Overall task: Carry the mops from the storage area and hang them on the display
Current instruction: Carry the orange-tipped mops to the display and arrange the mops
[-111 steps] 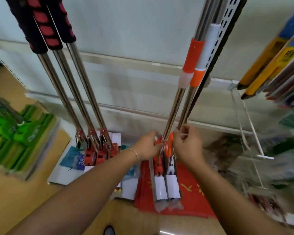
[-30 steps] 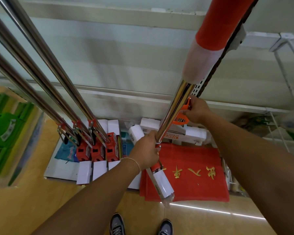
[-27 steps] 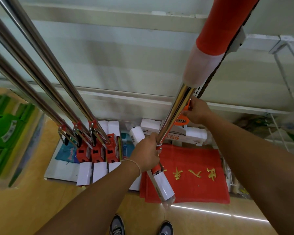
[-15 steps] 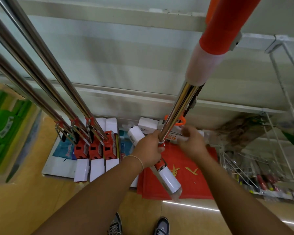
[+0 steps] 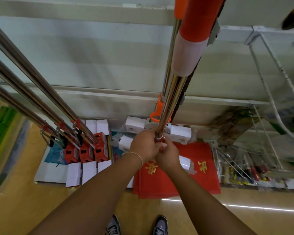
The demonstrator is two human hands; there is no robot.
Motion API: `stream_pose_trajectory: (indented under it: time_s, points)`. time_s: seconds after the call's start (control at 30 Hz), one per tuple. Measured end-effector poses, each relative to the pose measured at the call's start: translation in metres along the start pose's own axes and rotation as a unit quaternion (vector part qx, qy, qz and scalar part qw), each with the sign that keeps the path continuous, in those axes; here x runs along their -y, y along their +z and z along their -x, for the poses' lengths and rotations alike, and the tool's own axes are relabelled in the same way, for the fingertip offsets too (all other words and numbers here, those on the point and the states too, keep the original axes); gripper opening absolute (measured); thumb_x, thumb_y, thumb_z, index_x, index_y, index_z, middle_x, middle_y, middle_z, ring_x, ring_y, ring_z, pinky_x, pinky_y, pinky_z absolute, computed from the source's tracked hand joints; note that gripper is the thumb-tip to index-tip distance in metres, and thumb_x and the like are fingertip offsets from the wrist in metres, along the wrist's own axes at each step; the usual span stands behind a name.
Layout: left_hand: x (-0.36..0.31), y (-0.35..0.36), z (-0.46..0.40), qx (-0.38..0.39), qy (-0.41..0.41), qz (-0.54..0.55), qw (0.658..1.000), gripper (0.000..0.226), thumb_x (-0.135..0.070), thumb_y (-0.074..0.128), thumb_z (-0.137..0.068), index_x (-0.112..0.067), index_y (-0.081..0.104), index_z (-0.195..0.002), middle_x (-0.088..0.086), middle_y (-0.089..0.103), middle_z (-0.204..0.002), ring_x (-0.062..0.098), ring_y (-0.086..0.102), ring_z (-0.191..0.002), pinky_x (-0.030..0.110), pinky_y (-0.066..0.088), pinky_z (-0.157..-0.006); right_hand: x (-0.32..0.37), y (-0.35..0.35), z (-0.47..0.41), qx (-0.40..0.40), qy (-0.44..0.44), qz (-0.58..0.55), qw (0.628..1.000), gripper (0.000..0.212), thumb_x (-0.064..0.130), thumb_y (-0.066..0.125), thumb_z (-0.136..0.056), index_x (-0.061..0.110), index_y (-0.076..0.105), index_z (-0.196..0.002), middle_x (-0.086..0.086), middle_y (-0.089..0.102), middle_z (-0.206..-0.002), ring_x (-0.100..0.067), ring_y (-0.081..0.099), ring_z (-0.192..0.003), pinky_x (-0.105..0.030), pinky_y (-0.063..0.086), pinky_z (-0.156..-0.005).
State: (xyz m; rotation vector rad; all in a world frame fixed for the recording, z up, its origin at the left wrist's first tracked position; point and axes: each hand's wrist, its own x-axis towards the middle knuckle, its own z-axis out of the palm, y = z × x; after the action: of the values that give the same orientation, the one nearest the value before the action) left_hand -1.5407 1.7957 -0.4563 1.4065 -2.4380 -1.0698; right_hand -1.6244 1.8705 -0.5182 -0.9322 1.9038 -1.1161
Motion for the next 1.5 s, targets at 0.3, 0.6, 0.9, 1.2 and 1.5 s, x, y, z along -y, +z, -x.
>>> stream_pose_trajectory:
  time_s: [0.3,0.6,0.9,1.2,1.5]
  points:
    - [-0.005,0.007,-0.012,-0.060,-0.046,0.008,0.997,0.023,-0.048,0.072,-0.078,-0.032,0.060,-0.089,-0.008,0.069,-0.085,0.012,0.062,-0.080,0.026,0.046,-0.070,-0.016,-0.001,-0.014,0.001,-0.006,-0.022,1.000,0.030,0.006,0.070,-0.083,0.025,0.067,-0.106,0.018,0.069,-0.091,0.011,0.063,-0.085,-0.005,0.045,-0.065]
    - [-0.011,-0.009,-0.024,-0.028,-0.013,0.060,0.998,0.023,-0.041,0.069,-0.085,-0.034,0.061,-0.106,-0.012,0.063,-0.091,0.006,0.059,-0.088,0.025,0.049,-0.082,-0.034,0.011,-0.035,0.015,-0.023,0.097,0.995,0.040,0.028,0.071,-0.082,0.018,0.056,-0.117,0.006,0.063,-0.100,-0.005,0.061,-0.087,-0.016,0.048,-0.070]
    - [-0.059,-0.060,-0.018,-0.210,0.231,0.105,0.944,0.046,-0.047,0.034,-0.098,-0.010,0.059,-0.108,-0.005,0.062,-0.075,0.014,0.061,-0.065,0.030,0.051,-0.060,-0.064,0.035,-0.070,-0.049,0.002,0.154,0.987,0.051,0.072,0.046,-0.084,0.033,0.052,-0.117,0.009,0.061,-0.104,-0.011,0.060,-0.098,-0.040,0.057,-0.079]
    - [-0.079,-0.074,-0.052,-0.211,0.196,0.084,0.954,0.033,-0.033,0.043,-0.094,-0.006,0.059,-0.103,-0.006,0.051,-0.065,0.028,0.061,-0.060,0.031,0.047,-0.053,-0.008,0.013,-0.075,-0.077,0.060,0.135,0.986,0.060,0.054,0.058,-0.078,0.006,0.054,-0.114,-0.008,0.056,-0.110,-0.026,0.061,-0.098,-0.044,0.056,-0.082]
    - [-0.090,-0.080,-0.084,-0.188,0.148,0.088,0.967,0.026,-0.029,0.048,-0.100,-0.010,0.058,-0.114,-0.010,0.051,-0.071,0.017,0.056,-0.070,0.019,0.034,-0.058,0.005,0.004,-0.099,-0.102,0.083,0.110,0.985,0.064,0.053,0.061,-0.077,0.010,0.047,-0.121,-0.012,0.062,-0.106,-0.031,0.065,-0.096,-0.049,0.056,-0.085]
